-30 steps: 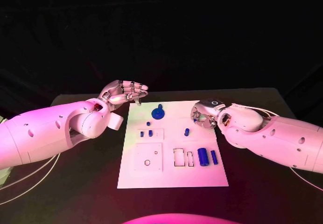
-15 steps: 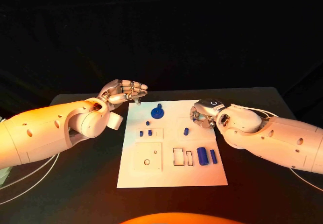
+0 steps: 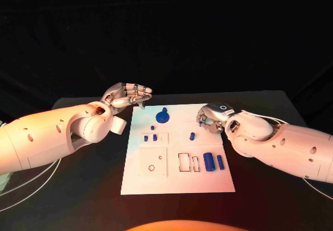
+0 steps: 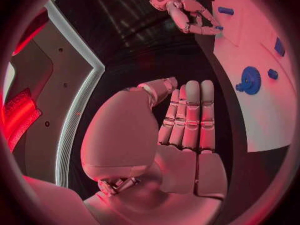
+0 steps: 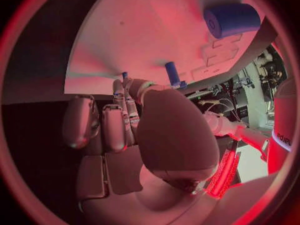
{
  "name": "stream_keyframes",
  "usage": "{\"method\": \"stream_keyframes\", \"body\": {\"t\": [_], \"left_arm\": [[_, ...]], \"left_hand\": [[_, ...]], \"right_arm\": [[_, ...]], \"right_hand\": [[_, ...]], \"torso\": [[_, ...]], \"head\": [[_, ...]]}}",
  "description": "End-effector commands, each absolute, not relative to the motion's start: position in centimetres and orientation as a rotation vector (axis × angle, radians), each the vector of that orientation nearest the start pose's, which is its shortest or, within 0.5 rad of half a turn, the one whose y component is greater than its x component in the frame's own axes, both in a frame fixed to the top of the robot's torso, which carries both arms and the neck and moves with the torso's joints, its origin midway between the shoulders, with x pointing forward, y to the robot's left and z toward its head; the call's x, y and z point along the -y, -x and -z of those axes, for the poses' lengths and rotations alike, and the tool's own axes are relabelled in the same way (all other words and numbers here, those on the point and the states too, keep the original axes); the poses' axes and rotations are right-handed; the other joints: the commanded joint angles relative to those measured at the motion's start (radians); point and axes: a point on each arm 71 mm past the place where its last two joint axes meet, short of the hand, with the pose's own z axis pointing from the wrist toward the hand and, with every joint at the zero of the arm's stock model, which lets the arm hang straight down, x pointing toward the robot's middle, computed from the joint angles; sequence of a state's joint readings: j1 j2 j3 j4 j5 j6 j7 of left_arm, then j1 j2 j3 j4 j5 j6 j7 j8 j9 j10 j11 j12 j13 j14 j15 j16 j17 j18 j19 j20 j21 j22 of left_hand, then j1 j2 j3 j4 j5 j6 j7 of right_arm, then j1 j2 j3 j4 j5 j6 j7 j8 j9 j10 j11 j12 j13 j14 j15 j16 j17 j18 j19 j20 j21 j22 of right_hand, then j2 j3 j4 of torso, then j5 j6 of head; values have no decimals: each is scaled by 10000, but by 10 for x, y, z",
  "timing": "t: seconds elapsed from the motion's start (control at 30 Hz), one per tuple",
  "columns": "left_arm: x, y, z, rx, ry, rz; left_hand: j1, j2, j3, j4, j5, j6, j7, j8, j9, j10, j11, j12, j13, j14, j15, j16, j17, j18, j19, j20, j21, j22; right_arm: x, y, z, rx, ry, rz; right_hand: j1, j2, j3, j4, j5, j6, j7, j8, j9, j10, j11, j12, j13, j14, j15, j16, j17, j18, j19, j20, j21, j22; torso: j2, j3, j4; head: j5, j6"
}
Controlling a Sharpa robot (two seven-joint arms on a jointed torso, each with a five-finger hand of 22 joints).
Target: Assemble the parts on the task board
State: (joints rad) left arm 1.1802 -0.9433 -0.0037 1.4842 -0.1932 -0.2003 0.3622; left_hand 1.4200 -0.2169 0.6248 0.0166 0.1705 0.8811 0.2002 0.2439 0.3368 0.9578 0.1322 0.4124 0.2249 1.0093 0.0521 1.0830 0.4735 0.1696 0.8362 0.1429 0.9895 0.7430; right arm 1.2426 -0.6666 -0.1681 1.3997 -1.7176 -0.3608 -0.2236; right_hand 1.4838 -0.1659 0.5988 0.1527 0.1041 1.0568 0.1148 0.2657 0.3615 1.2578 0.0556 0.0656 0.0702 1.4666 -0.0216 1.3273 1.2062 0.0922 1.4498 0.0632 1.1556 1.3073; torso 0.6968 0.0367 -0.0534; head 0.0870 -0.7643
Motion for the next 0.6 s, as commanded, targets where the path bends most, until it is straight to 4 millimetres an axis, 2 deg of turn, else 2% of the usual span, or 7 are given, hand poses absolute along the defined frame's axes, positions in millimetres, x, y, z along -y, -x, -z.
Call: {"method": "stream_keyframes", "body": {"t": [0.03, 0.37, 0.53, 0.6], "left_arm": [[-263, -492, 173, -14678, 9378, 14841], [-264, -493, 174, -14676, 9392, 14809], [-264, -493, 174, -14665, 9390, 14807], [-263, -493, 174, -14661, 9385, 14821]], "left_hand": [[30, 29, -65, -12, 31, -79, 2, -47, -15, -76, 4, 68, -13, -60, 32, -45, -12, 152, 24, 56, -47, -15], [25, 22, -79, -15, 33, -106, 13, -61, -23, -107, 16, 66, -21, -62, 41, -48, -18, 150, 29, 61, -54, -20], [23, 22, -85, -15, 34, -118, 18, -67, -27, -121, 21, 66, -24, -63, 45, -50, -20, 149, 30, 64, -58, -23], [23, 22, -85, -15, 34, -118, 18, -67, -27, -121, 21, 66, -24, -63, 45, -50, -20, 149, 30, 64, -58, -23]], "right_arm": [[149, -495, 200, -15176, 3817, -4936], [151, -479, 186, -14687, 3472, -5770], [136, -460, 182, -14553, 3641, -6547], [128, -451, 182, -14500, 3803, -6845]], "right_hand": [[-105, -16, 82, -3, 24, 69, -10, 57, 5, 148, -48, 7, 14, 406, -14, 64, 1, -176, 71, 25, 29, 959], [-178, -46, 146, -75, 20, 82, 6, 88, 59, 198, -34, 11, 12, 414, -13, 104, 37, -204, 115, 27, 191, 1039], [-195, -56, 166, -99, 20, 80, 17, 93, 74, 207, -25, 8, 10, 414, -13, 112, 41, -209, 121, 29, 215, 1053], [-195, -56, 166, -99, 20, 80, 17, 93, 74, 207, -25, 8, 10, 414, -13, 112, 41, -209, 121, 29, 215, 1053]], "torso": [[-3, 6, -6], [-1, 11, -1], [-2, 21, -16], [-4, 14, -14]], "head": [[4, 8], [41, 53], [147, 60], [209, 33]]}}
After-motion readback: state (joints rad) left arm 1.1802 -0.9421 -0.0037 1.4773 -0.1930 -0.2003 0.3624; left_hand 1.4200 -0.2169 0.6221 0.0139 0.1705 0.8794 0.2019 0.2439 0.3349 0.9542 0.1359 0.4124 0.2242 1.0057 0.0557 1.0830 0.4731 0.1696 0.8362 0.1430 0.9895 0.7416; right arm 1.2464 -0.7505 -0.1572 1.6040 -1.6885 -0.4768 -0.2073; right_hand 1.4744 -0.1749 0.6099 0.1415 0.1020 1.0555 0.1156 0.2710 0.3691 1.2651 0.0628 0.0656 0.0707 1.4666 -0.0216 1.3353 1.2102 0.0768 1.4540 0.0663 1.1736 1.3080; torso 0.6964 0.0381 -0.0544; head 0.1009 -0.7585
